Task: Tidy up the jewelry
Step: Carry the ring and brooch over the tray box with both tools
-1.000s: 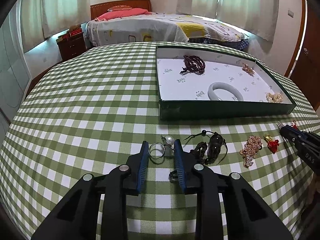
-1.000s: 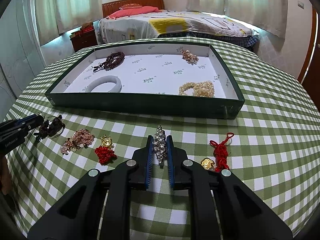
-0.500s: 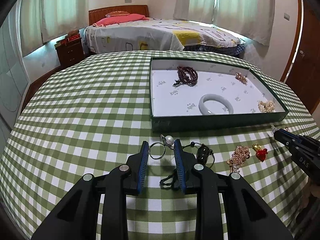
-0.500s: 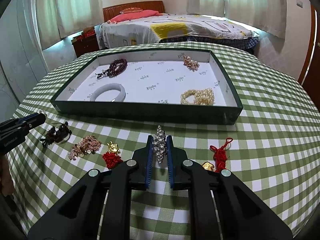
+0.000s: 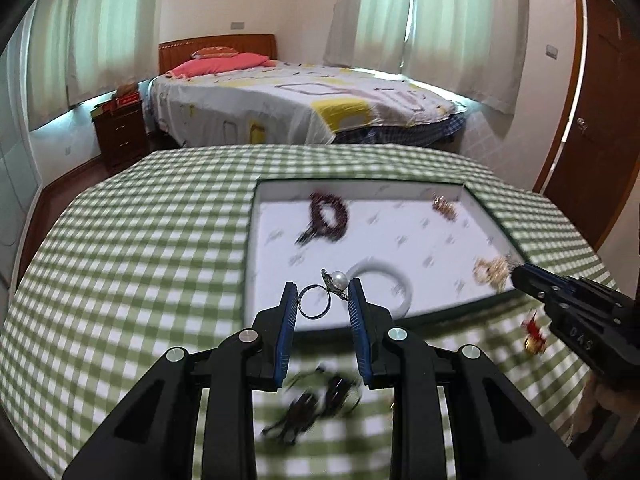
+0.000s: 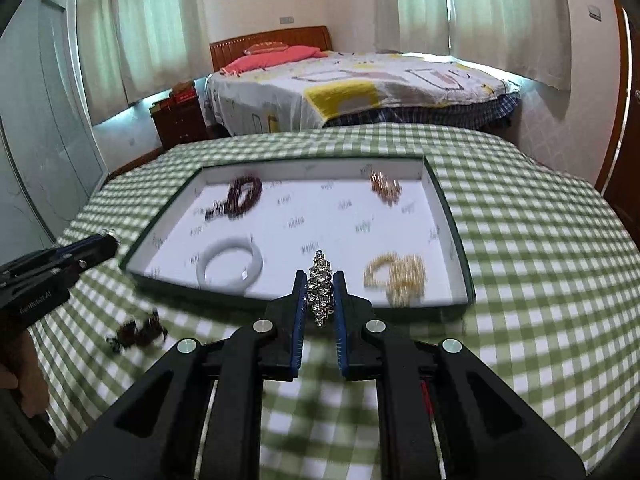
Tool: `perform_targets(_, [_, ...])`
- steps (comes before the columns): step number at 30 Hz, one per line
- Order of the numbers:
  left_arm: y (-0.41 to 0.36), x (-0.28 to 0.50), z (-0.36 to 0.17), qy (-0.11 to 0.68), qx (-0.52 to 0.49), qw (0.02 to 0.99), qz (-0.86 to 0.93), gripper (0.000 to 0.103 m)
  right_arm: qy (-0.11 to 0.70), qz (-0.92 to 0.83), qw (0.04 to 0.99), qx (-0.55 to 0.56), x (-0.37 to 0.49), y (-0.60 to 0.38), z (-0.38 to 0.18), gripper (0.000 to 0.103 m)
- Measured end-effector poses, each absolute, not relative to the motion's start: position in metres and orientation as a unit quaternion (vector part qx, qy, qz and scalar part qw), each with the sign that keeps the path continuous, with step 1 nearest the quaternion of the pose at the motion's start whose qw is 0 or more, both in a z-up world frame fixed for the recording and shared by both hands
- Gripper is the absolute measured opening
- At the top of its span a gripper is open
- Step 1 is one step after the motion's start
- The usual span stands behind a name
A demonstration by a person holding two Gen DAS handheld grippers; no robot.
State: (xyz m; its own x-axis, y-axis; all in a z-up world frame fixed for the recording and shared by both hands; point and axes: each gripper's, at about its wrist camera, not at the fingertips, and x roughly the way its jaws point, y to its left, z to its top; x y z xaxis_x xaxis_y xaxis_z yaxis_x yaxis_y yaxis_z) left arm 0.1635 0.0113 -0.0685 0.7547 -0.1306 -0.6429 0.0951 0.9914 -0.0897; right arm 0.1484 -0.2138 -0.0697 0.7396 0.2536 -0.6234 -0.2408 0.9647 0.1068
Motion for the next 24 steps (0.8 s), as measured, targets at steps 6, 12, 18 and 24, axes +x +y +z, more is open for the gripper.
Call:
perform_targets(6, [-0.014, 0.209, -0.061, 0.334, -0.022, 0.939, -0.075, 0.027, 0.318, 0.137, 0.938, 0.009, 0.193, -0.208, -0.054, 0.013])
perform_targets(12, [-0.031, 0.263, -0.067, 0.344, -0.018, 0.937, -0.064, 0.027, 0.32, 0.137, 0.937, -0.005, 0.242, -0.205, -0.054, 0.013])
perform_targets(18, [-0.044, 0.312, -0.082, 0.374, -0.022, 0.925, -0.059, 0.027, 0.371, 0.144, 0.917, 0.016, 0.293, -0.207, -0.078, 0.013])
perform_targets(24, [-0.055, 0.345, -0.104, 0.423, -0.024, 0.904, -0.065, 0.027, 0.421, 0.15, 0.894, 0.017, 0.322, -0.206, -0.099, 0.013])
